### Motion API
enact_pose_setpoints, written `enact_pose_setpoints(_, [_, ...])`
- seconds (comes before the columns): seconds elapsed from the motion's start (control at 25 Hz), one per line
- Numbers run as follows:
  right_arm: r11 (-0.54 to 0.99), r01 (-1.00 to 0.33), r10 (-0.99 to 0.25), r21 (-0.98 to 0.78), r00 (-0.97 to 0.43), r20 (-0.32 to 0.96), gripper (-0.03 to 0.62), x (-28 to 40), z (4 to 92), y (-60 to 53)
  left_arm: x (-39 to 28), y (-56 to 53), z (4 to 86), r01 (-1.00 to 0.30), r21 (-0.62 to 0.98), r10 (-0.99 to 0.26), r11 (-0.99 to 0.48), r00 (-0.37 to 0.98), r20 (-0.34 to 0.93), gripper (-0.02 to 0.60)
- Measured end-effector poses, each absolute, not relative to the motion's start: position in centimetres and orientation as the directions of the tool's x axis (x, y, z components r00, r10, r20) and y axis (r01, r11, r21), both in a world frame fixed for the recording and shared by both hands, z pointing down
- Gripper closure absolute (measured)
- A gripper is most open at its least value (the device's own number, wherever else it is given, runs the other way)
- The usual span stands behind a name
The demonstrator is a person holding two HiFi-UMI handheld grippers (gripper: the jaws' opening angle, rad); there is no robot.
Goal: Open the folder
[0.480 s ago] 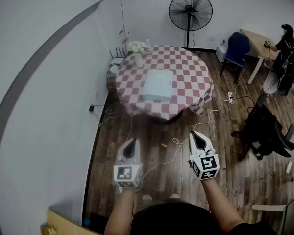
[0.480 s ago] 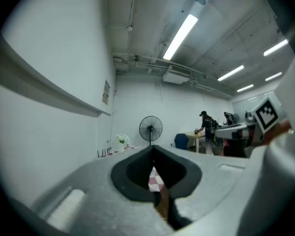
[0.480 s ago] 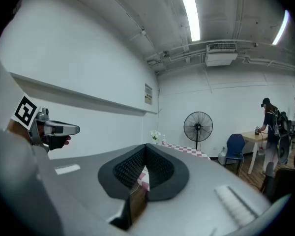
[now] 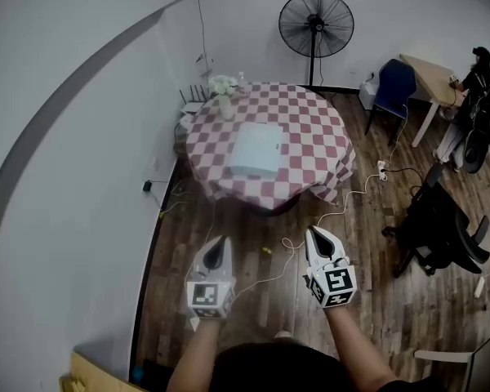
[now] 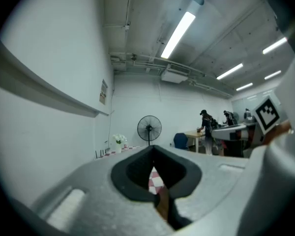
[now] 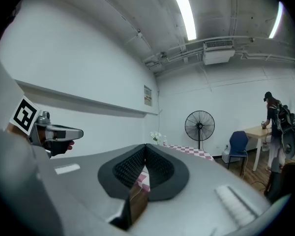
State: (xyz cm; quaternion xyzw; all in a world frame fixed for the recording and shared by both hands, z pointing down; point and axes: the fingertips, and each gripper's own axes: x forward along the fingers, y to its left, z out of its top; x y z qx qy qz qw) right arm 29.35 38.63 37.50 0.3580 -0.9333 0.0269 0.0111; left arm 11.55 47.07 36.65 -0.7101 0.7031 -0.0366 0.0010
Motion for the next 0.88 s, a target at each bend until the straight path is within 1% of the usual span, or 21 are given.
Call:
enact_pose_setpoints(0.16, [0.751,-0.66,-0.658,-0.026,-0.751,0.052,0.591,28.4,37.6,36.7,11.3,44.8,36.7,-0.999,-0.049,-0.999,-0.016,0.014,0.044,0.578])
enact_pose_setpoints(0.4, [0.75,-0.66,-0.658,-0.03,-0.75,0.066,0.592,25.4,38.6,33.1,8.5,40.5,37.6,-0.999,-0.022,-0.999,-0.027,0.026,0.046,0.578])
enact_pose_setpoints(0.6, [0.741,-0.67,-0.666,-0.033,-0.741,0.092,0.592,20.5,38.9,28.5,3.8,35.4,37.8,-0.999,0.008,-0.998,-0.046,0.046,0.047,0.578])
enact_pose_setpoints(0.88, [0.727,-0.687,-0.674,-0.025,-0.719,0.168,0.592,13.3,39.6,22.0,-3.0,28.4,40.0,-0.995,0.038,-0.989,-0.097,0.101,0.106,0.578])
